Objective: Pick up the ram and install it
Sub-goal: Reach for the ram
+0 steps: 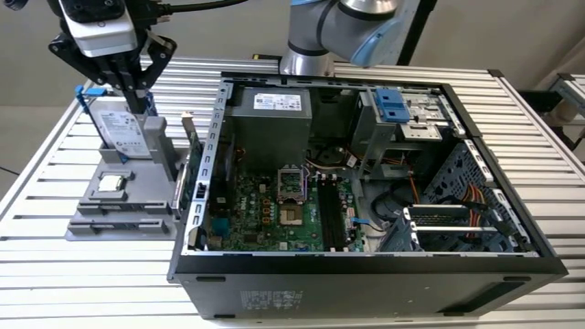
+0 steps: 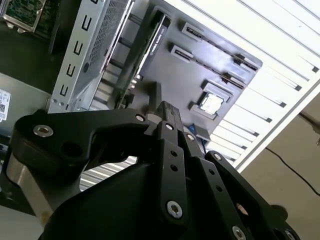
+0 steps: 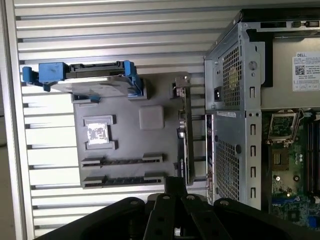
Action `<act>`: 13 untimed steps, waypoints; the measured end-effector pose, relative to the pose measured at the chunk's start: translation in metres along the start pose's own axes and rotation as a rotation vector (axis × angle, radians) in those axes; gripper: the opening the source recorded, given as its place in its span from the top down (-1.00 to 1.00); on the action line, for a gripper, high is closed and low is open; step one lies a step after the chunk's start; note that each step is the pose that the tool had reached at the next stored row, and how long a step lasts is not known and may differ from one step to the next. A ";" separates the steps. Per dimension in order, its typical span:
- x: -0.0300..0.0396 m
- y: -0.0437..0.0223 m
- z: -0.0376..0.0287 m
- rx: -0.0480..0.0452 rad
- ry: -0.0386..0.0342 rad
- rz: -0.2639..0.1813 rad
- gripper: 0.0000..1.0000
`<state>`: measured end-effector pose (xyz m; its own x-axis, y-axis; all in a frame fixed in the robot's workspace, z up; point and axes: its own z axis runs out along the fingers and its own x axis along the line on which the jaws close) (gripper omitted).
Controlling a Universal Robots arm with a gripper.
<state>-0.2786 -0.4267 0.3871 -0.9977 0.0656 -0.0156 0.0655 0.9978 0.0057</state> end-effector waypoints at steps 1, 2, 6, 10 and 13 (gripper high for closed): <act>0.0017 -0.0004 0.0000 0.0002 0.0000 0.000 1.00; 0.0034 -0.0008 0.0001 0.0002 -0.0001 0.000 1.00; 0.0120 -0.0019 0.0000 0.0003 0.0000 -0.001 1.00; 0.0212 -0.0030 -0.0001 0.0003 0.0001 -0.003 1.00; 0.0277 -0.0039 -0.0001 0.0002 0.0000 -0.004 1.00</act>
<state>-0.3065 -0.4288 0.3867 -0.9980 0.0613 -0.0156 0.0612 0.9981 0.0054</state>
